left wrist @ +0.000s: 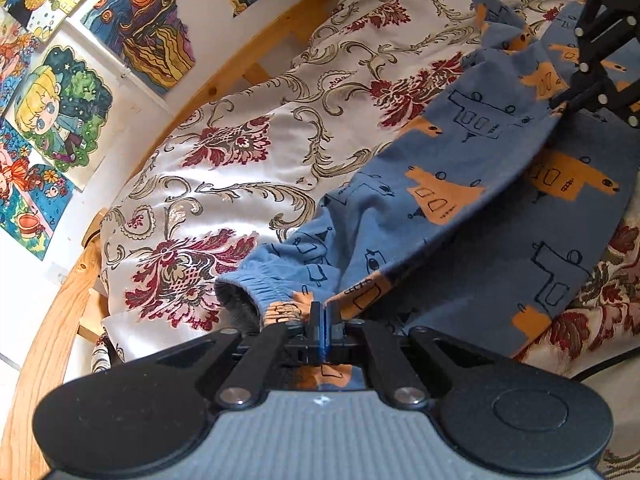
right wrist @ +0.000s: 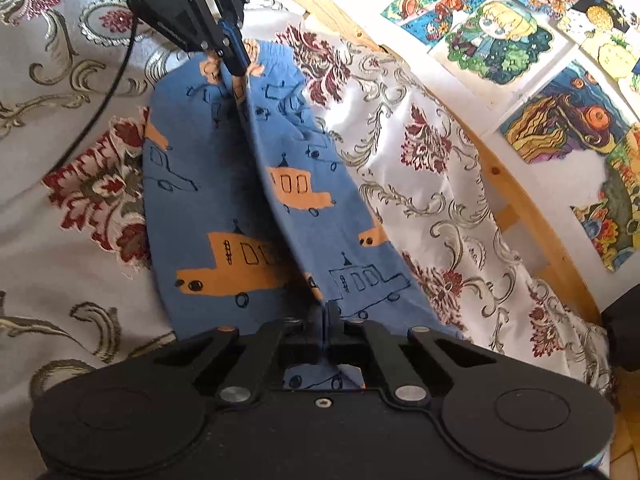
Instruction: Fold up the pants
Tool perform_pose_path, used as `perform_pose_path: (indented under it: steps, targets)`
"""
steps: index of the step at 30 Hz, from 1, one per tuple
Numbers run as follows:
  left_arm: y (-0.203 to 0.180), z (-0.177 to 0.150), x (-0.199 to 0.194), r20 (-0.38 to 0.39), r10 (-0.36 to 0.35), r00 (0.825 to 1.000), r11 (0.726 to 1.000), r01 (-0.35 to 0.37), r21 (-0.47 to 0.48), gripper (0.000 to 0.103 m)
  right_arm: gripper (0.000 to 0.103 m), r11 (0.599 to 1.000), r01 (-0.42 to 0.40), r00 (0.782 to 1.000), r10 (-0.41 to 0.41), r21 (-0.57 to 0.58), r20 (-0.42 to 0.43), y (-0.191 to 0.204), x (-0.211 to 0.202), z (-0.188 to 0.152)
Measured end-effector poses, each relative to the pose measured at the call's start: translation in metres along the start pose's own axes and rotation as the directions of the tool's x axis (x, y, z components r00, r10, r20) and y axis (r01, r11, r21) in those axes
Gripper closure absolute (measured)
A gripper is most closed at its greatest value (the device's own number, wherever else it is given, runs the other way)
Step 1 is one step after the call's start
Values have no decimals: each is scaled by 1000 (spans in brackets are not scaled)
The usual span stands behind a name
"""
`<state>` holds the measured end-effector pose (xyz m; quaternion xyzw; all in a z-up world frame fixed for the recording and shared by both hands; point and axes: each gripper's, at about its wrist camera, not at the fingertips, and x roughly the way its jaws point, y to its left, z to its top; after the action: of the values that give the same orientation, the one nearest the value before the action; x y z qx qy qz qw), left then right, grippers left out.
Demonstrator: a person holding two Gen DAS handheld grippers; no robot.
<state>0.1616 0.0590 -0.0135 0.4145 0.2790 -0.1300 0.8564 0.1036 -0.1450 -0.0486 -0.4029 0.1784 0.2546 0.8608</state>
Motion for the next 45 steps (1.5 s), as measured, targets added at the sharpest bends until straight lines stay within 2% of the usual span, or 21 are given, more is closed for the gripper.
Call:
perform_pose_path:
  steps: [6,11,18,34,36,38,39,40,41,42,45]
  targets:
    - [6,-1,-11,11,7,1000,1000,-7,2,102,103,1000,3,1000,-3,-1,11,2,-24,15]
    - [1,-12,-18,-6,-9,1000,999,10,42,102,103,999,-42,999,42,-15,-23,21,-38,25]
    - [-11,-21,-17,-15,6,1000,998,-5,68,102,103,997,-60,997,58,-38,-49,37,-35,18]
    - [-25,-31,-23,-49,-54,997,994,59,93,102,102,990,-119,989,111,-79,-97,45,-33,8]
    - [-25,-30,-23,-58,-79,995,995,82,63,96,99,988,-121,989,112,-95,-98,47,-34,6]
    - [-22,-28,-26,-58,-104,993,995,103,-12,78,93,988,-118,990,109,-100,-95,46,-39,5]
    - [-21,-27,-27,-59,-120,991,992,116,-56,72,80,990,-113,990,105,-87,-94,43,-43,6]
    - [-20,-25,-30,-53,-134,990,987,129,-100,62,59,992,-111,990,105,-66,-94,39,-47,5]
    - [-21,-23,-32,-43,-143,989,981,135,-137,56,50,994,-106,990,103,-35,-91,34,-53,5]
    - [-22,-20,-35,-35,-146,989,976,138,-171,54,40,995,-100,991,99,-2,-89,28,-60,4]
    - [-30,-5,-46,10,-166,986,955,163,-249,38,24,996,-44,992,53,81,-112,9,-80,-3]
